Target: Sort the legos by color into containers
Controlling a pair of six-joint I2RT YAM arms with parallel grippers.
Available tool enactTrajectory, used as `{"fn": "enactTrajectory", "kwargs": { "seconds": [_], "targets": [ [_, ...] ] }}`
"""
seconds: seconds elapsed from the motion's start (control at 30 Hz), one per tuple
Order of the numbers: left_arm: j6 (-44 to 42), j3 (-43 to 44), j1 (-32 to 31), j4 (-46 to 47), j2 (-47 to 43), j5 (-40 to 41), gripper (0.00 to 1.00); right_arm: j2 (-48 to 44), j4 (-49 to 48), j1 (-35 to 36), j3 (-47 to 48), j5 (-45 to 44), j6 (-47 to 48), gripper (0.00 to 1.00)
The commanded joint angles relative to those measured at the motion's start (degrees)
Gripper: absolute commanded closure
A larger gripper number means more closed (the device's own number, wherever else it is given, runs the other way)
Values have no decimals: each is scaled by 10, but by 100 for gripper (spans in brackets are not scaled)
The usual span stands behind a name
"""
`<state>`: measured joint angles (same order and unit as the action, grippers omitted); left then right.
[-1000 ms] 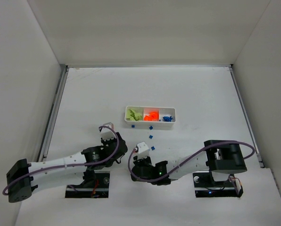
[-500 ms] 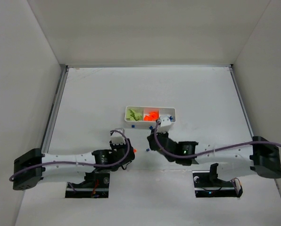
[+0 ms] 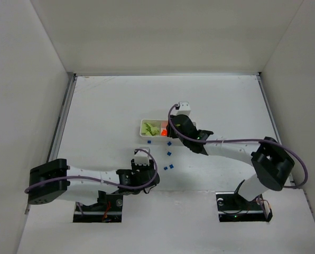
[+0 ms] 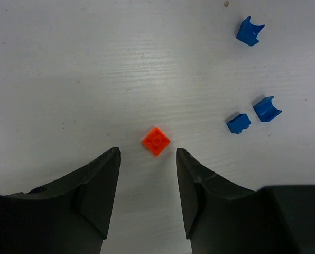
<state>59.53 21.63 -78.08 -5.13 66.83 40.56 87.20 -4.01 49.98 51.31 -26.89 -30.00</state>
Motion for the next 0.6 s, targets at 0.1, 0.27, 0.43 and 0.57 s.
{"fn": "enactTrajectory", "kwargs": {
  "seconds": [0.1, 0.27, 0.43, 0.57],
  "targets": [
    [-28, 24, -6, 12, 28, 17, 56, 17, -41, -14, 38, 19, 14, 40],
    [-49, 31, -7, 23, 53, 15, 59, -31, -71, -6, -24, 11, 2, 40],
    [-63, 34, -6, 26, 63, 10, 65, -56, -79, 3, -61, 3, -8, 40],
    [-75, 36, -3, 16, 65, 10, 67, -70, -80, 4, -74, -8, -9, 40]
  ]
}}
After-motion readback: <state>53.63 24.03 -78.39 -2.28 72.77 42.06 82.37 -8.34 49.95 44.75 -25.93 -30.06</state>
